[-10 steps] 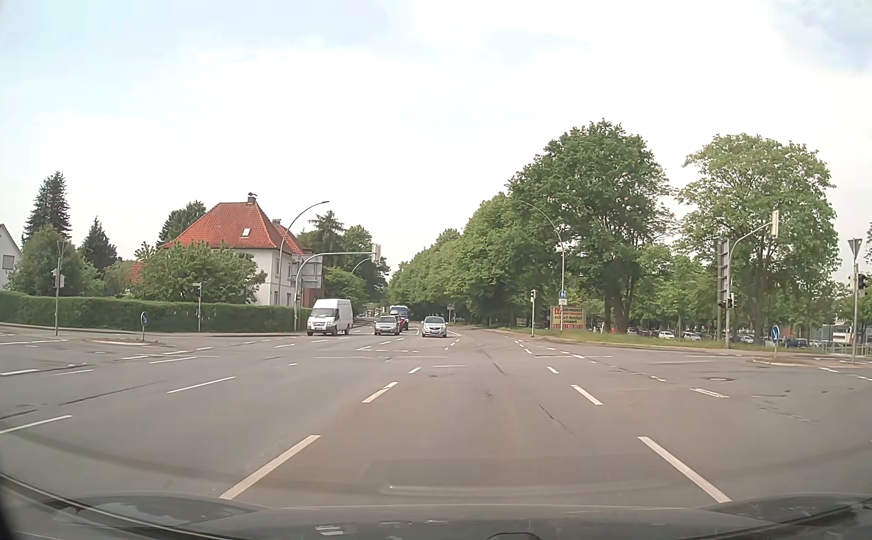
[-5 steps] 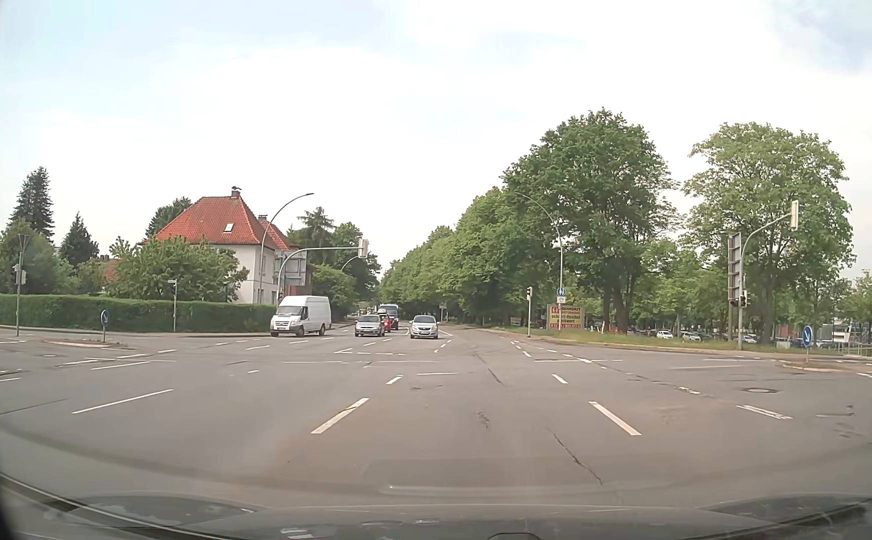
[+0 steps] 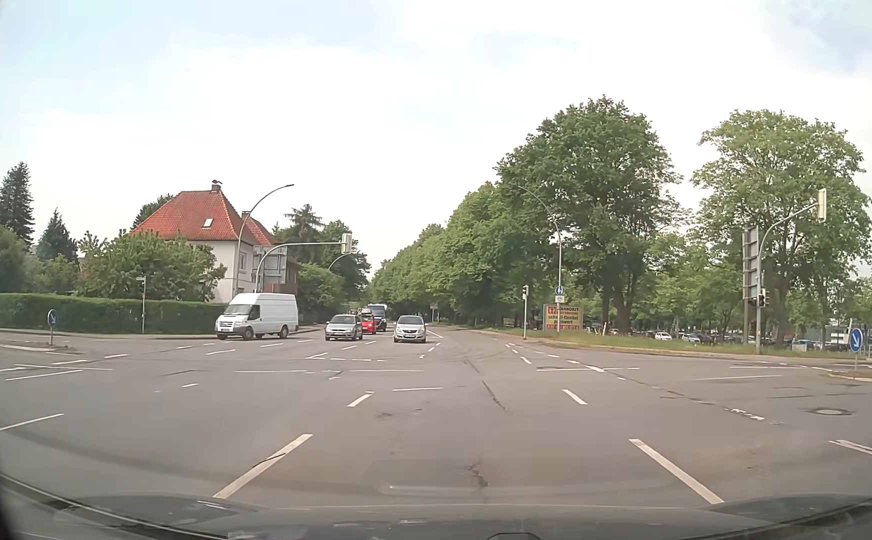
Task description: Follow the waypoints while adhering to traffic rules and regulations
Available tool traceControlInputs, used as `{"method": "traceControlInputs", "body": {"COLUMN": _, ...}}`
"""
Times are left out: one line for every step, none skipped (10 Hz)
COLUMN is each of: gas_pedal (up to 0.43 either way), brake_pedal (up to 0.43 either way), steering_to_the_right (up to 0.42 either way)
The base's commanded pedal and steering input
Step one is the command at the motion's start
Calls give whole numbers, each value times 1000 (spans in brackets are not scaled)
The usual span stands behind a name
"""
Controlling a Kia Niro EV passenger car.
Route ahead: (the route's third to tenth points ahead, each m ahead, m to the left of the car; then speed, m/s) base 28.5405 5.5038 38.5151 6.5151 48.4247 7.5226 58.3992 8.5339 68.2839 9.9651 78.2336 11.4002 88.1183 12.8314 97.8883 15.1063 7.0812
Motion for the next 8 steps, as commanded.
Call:
{"method": "traceControlInputs", "body": {"gas_pedal": 378, "brake_pedal": 0, "steering_to_the_right": 20}}
{"method": "traceControlInputs", "body": {"gas_pedal": 378, "brake_pedal": 0, "steering_to_the_right": 20}}
{"method": "traceControlInputs", "body": {"gas_pedal": 378, "brake_pedal": 0, "steering_to_the_right": 20}}
{"method": "traceControlInputs", "body": {"gas_pedal": 378, "brake_pedal": 0, "steering_to_the_right": 18}}
{"method": "traceControlInputs", "body": {"gas_pedal": 378, "brake_pedal": 0, "steering_to_the_right": 17}}
{"method": "traceControlInputs", "body": {"gas_pedal": 370, "brake_pedal": 0, "steering_to_the_right": 13}}
{"method": "traceControlInputs", "body": {"gas_pedal": 350, "brake_pedal": 0, "steering_to_the_right": 11}}
{"method": "traceControlInputs", "body": {"gas_pedal": 319, "brake_pedal": 0, "steering_to_the_right": 10}}
